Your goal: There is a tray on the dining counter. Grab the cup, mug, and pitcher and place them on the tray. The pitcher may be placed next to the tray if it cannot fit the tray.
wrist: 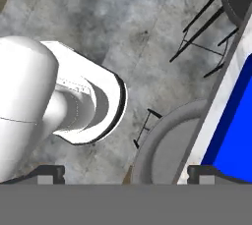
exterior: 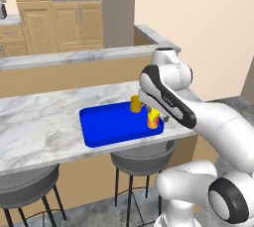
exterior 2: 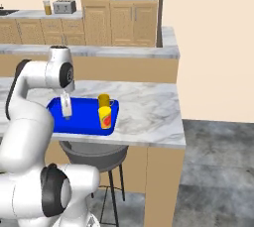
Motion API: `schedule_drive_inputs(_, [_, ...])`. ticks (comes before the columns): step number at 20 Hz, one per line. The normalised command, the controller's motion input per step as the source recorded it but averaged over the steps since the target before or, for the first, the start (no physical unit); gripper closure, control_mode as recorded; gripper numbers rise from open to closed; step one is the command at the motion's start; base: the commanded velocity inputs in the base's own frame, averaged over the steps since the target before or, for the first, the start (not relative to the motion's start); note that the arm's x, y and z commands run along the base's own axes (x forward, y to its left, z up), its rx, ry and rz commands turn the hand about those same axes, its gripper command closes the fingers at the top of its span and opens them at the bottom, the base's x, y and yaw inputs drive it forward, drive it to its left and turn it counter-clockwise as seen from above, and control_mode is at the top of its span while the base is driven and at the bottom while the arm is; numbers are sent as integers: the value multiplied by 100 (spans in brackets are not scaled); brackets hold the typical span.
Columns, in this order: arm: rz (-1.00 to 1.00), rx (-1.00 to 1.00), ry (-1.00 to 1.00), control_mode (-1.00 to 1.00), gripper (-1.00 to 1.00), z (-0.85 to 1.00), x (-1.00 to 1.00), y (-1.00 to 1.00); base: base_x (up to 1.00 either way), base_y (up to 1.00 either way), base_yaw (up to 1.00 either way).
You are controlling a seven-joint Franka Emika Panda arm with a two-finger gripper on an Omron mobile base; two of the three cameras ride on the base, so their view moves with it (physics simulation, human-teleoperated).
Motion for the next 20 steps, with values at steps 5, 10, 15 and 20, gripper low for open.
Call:
schedule_drive_inputs(5, [69,10,12,-100,-100,11,7,-9,0,0,0])
schedule_drive_inputs(10, [74,-19,-9,-100,-100,-2,-25,10,0,0,0])
schedule_drive_inputs(15, [50,7,-28,-100,-100,0,-65,-10,0,0,0])
schedule_drive_inputs(20, [13,36,-30,-100,-100,0,-10,-54,0,0,0])
